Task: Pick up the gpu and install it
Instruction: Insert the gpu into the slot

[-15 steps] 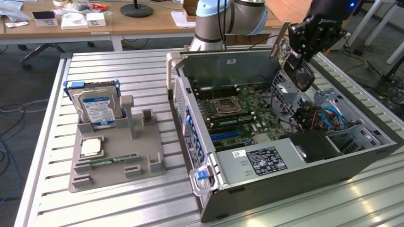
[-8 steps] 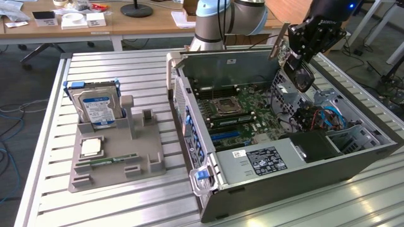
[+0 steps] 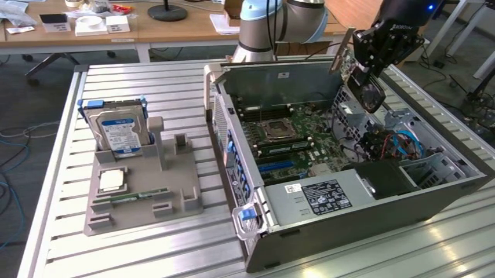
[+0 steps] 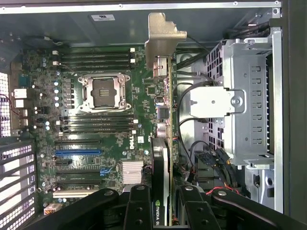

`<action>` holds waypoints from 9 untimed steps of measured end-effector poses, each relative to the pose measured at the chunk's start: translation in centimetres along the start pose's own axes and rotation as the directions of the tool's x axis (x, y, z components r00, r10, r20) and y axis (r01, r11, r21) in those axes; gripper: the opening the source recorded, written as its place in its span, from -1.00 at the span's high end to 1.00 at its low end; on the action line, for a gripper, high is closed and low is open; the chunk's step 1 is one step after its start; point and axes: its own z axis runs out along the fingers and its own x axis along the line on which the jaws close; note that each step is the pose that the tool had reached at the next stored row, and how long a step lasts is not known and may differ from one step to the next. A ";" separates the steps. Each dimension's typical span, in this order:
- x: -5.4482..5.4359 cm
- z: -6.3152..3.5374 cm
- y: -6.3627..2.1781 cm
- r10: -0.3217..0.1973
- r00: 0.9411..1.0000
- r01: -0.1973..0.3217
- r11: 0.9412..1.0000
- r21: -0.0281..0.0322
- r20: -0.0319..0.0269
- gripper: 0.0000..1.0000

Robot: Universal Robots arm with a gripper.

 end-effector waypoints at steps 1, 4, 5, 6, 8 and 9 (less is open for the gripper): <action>0.0 0.00 0.00 0.000 1.000 0.000 1.000 0.000 0.000 0.46; 0.0 0.00 0.00 -0.006 1.000 0.006 1.000 0.000 0.000 0.46; 0.0 0.00 0.00 -0.011 1.000 0.011 1.000 0.000 -0.001 0.46; 0.0 0.00 0.00 -0.017 1.000 0.017 1.000 0.000 -0.001 0.46; 0.0 0.00 0.00 -0.032 0.999 0.032 0.999 0.000 -0.002 0.46; 0.0 0.00 0.00 -0.042 0.999 0.042 0.999 0.000 -0.002 0.46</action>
